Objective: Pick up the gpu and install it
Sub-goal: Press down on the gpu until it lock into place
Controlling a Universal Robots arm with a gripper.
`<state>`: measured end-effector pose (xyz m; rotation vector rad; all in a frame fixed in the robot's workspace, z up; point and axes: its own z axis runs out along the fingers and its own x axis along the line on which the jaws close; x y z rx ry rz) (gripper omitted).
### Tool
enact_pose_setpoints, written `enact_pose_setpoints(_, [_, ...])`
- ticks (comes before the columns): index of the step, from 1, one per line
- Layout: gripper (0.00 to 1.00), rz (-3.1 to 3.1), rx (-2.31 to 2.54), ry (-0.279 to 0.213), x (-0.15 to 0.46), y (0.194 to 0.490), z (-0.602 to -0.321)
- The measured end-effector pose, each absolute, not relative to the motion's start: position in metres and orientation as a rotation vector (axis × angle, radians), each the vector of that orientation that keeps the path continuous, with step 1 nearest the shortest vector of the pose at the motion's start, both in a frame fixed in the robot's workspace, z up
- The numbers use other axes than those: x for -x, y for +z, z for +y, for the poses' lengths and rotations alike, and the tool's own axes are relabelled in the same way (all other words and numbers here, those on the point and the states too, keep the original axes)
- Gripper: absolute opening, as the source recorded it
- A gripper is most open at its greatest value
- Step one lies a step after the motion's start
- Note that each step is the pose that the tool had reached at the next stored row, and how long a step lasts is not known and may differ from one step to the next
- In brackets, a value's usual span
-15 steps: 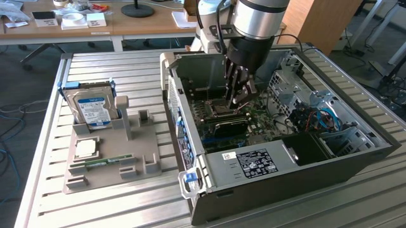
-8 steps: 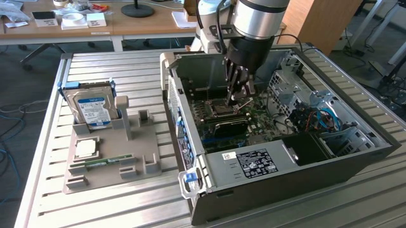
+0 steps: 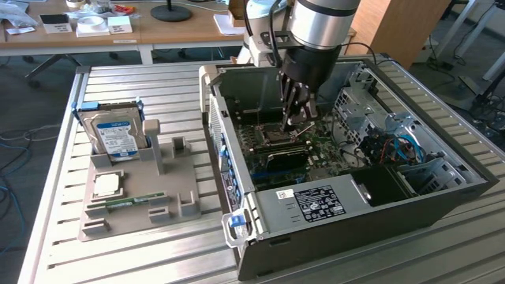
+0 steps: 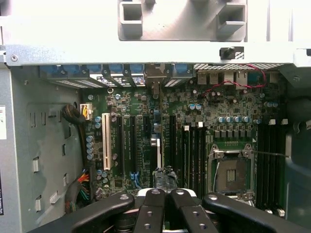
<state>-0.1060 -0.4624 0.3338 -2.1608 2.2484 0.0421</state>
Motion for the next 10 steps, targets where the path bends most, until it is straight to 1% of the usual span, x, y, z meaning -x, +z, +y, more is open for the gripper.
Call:
enact_pose_setpoints(7, [0.11,2.249,2.160,0.042,0.106,0.321,-0.462])
enact_pose_setpoints(10, [0.11,2.249,2.160,0.042,0.106,0.320,-0.462])
